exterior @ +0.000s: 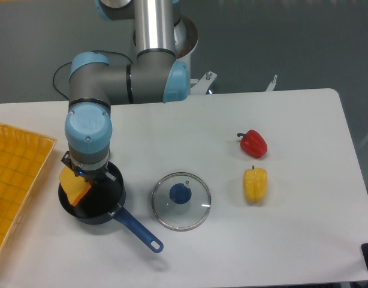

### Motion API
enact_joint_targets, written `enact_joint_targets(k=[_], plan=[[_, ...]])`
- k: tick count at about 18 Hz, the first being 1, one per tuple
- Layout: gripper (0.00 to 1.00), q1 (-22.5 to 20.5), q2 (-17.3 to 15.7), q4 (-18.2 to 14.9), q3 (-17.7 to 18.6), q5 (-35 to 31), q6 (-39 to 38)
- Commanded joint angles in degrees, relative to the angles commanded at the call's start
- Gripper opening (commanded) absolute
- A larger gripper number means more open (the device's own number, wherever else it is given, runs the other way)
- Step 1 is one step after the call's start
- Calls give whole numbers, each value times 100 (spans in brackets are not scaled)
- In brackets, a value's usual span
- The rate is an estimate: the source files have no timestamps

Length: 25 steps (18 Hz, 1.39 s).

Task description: Place the bread slice in the pot

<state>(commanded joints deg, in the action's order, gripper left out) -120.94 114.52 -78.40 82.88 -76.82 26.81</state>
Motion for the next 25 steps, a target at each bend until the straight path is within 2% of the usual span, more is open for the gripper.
enact_joint_targets(k=[5,6,8,9,10,11,12,22,25], plan=[[21,-44,61,9,-26,0,61],[27,-44,79,9,-26,0,105],[31,-44,105,9,-26,-9,141],[36,-53,106,17,-44,-9,141],[51,-53,97,35,-61,-9,149],[73,-53,97,44,-62,-9,176],[100,-61,97,53,-62,-17,228],[100,-79,97,61,-70,-307,430],[100,-44,-8,420,-79,-614,1026]])
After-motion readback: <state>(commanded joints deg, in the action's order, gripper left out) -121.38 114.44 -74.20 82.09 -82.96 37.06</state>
